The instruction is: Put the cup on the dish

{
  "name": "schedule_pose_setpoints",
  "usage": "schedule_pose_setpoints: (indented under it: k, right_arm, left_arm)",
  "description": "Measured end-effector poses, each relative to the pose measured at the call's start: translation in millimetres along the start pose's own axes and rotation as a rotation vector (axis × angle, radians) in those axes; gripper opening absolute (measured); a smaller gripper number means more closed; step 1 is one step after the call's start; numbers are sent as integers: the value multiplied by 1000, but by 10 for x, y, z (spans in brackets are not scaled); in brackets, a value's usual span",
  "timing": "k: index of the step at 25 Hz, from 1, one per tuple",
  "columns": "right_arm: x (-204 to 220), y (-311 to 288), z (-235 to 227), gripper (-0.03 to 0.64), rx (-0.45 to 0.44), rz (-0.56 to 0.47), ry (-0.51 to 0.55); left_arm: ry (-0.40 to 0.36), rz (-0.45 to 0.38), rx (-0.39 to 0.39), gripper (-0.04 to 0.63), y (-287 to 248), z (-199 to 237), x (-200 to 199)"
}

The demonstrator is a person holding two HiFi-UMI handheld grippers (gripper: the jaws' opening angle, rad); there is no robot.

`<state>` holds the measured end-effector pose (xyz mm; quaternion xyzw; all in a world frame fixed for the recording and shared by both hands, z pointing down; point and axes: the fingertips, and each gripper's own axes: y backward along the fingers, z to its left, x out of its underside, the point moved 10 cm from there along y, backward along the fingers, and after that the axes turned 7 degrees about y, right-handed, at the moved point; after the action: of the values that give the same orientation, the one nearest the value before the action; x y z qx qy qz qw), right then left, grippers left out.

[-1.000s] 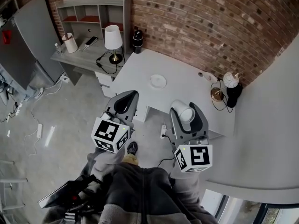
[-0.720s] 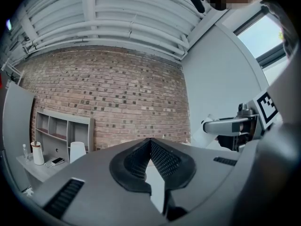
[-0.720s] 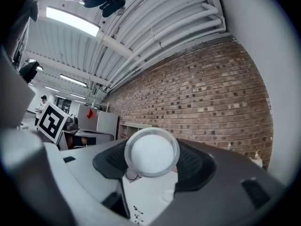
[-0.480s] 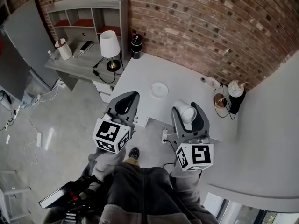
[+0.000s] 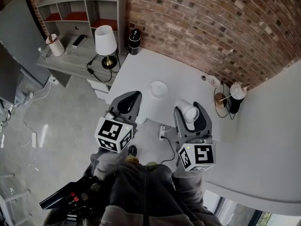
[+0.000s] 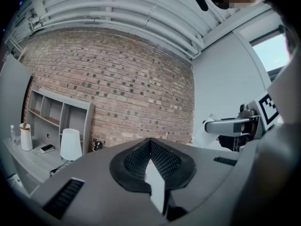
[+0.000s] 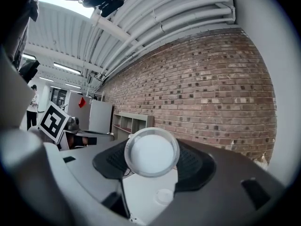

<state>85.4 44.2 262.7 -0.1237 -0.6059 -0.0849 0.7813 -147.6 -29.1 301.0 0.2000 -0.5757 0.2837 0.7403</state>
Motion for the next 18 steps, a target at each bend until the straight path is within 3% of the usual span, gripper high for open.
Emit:
schedule_pose_setpoints:
  k: [9,18]
  right_arm:
    - [237,-202,-198,268,-40,5,-18]
    - [288,-518,-443,268,-100,23,-57]
  left_arm:
    - [0,20,-36,2,-230,12,169]
    - [-17,50,-102,2,-474,58,44]
